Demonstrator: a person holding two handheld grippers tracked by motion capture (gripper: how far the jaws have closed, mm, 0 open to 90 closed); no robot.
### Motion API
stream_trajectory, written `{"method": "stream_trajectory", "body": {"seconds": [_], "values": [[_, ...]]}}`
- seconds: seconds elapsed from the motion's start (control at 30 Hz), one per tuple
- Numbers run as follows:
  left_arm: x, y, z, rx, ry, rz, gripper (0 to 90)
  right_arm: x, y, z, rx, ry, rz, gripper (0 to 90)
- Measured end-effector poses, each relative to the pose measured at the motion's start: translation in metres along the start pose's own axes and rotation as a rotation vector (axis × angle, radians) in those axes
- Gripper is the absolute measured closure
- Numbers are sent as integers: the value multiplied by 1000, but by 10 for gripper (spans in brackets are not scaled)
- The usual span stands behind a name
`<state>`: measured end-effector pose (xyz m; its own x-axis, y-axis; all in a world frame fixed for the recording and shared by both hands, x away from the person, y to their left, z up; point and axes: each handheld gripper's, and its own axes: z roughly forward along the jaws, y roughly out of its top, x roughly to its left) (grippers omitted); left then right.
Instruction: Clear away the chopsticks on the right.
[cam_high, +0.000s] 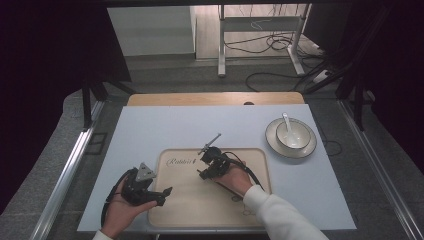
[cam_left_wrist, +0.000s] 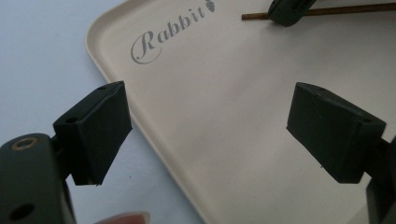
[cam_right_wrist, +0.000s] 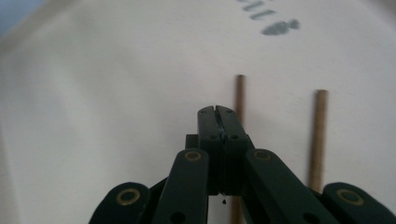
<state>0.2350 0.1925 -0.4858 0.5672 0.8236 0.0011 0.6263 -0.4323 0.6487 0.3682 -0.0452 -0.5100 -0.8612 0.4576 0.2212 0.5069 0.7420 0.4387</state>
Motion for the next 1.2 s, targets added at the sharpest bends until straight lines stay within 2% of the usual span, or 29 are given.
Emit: {"method": "stream_trajectory", "body": {"seconds": [0.27, 0.63, 1.0, 1.2], "values": [[0, -1, 0, 2, 2, -2, 137, -25, -6, -11, -22, -82, 72, 897], [1, -1, 1, 6, 5, -2, 137, -65, -34, -40, -55, -187, 201, 897], [1, -1, 1, 9, 3, 1, 137, -81, -72, -69, -47, -274, 254, 898], [1, 0, 1, 7, 3, 6, 136, -88, -89, -82, -56, -291, 286, 897]]}}
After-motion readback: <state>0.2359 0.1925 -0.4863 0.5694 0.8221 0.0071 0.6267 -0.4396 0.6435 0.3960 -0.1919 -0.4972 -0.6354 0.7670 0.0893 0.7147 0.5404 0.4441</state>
